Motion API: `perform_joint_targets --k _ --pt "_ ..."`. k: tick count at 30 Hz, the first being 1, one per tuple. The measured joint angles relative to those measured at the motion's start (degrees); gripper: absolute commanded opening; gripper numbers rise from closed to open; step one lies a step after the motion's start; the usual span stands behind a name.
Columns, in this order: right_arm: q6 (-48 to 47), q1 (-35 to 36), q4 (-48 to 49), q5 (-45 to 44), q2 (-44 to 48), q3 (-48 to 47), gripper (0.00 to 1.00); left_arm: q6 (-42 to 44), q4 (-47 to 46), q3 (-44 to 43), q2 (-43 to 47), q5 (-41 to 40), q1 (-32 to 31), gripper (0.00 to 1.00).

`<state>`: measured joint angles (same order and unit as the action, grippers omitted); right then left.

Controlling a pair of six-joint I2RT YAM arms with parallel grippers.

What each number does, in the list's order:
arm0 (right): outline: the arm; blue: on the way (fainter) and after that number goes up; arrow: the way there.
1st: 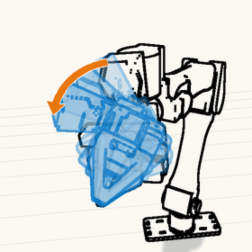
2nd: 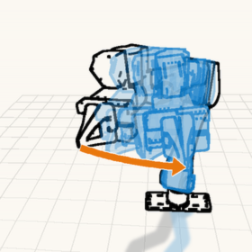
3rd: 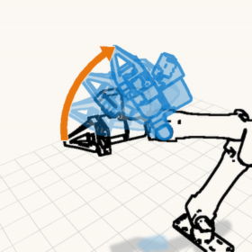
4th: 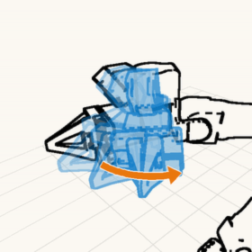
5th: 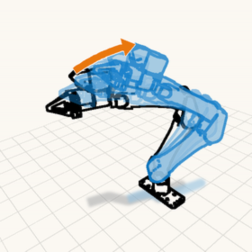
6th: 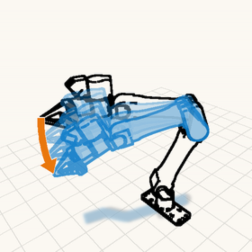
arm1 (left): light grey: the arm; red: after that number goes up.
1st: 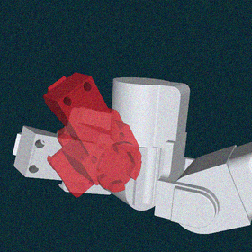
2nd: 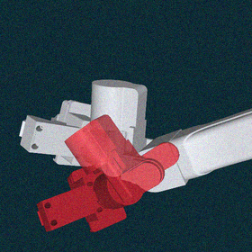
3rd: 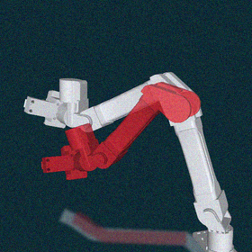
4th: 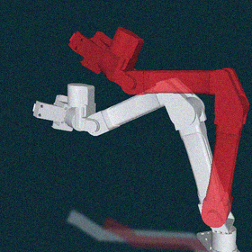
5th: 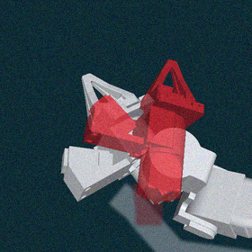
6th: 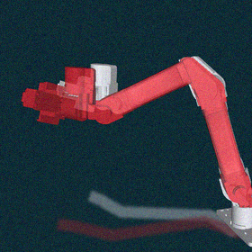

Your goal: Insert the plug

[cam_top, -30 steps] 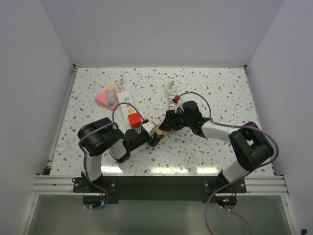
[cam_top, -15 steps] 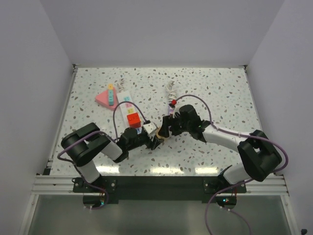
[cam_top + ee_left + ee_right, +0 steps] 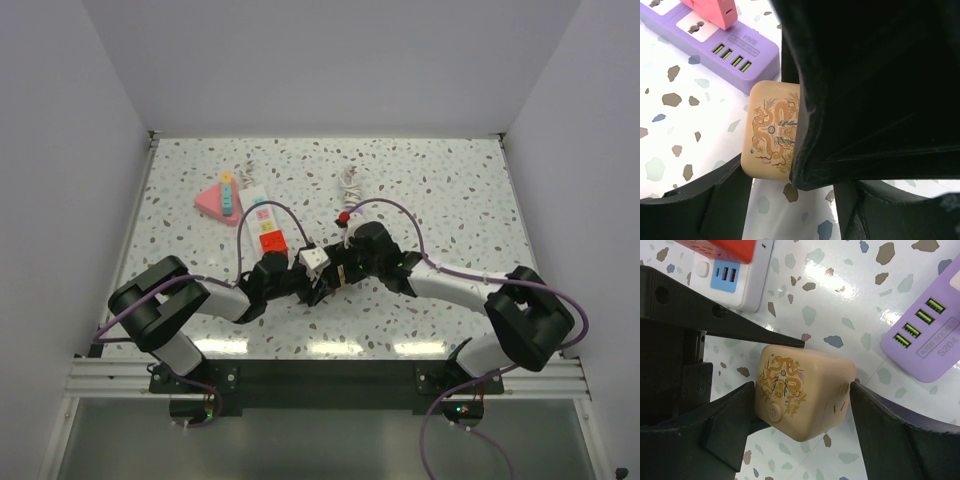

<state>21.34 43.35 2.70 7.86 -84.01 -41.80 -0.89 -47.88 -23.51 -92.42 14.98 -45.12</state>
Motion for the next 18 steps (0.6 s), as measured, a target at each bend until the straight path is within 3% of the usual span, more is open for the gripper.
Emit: perform_joint_targets --k 10,13,15,16,18 --pt "2.5 0.3 0.9 -3.0 -3.8 -2.6 0.78 0.3 6.0 -1.9 1.5 -1.4 0.9 0.00" --pt "3.4 0.3 1.3 -4.2 -4.5 -3.2 0.74 0.1 8.0 -2.9 1.7 -1.6 1.2 0.00" --pt "3.8 0.4 1.5 -4.4 -4.9 -3.5 0.65 0.1 9.1 -3.5 1.7 -1.6 1.3 0.00" --pt "3.7 0.4 1.7 -4.6 -5.3 -3.7 0.53 0.0 9.7 -3.8 1.7 -1.9 1.4 0.00" --pt "3.4 1.1 1.8 -6.0 -6.3 -4.5 0.41 -0.6 10.9 -4.5 1.8 -3.1 1.4 0.00"
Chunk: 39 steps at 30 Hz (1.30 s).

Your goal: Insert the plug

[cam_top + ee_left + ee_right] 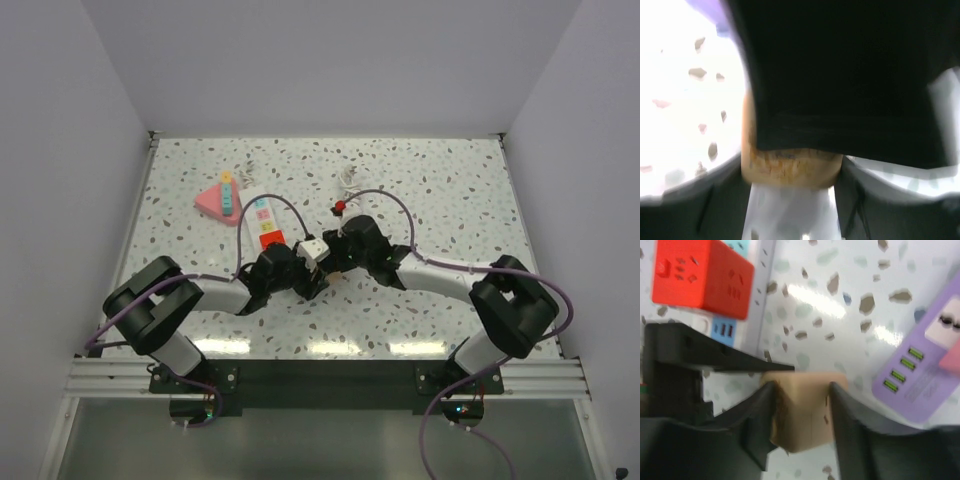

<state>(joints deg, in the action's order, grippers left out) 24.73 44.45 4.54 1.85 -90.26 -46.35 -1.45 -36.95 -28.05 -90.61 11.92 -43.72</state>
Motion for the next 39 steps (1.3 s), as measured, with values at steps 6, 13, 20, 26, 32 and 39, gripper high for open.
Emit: perform_joint_targets --k 6,13,20,26,32,39 --pt "-1.4 0.9 5.7 -4.4 -4.0 -3.7 0.13 -1.4 4.0 -0.6 0.6 -2.9 -0.4 0.16" --pt "-1.2 1.0 5.5 -3.6 -4.7 -3.7 0.22 -1.2 2.6 2.1 3.1 -2.6 -1.7 0.00" --pt "-0.7 -0.6 0.9 -2.0 -1.6 -2.6 0.66 1.2 1.8 5.0 7.1 -0.8 -2.3 0.00" --pt "-1.6 -3.2 -3.7 -1.0 5.9 -2.2 0.85 3.2 8.9 -1.9 7.9 -0.9 -1.4 0.00" --pt "-1.8 -5.9 -4.4 2.3 12.3 -0.8 0.86 0.8 19.3 -11.0 8.3 1.8 4.7 0.00" --pt "-3.7 -8.5 -5.7 2.4 17.7 2.5 0.87 -8.6 27.1 -19.2 10.3 -2.6 9.8 0.00"
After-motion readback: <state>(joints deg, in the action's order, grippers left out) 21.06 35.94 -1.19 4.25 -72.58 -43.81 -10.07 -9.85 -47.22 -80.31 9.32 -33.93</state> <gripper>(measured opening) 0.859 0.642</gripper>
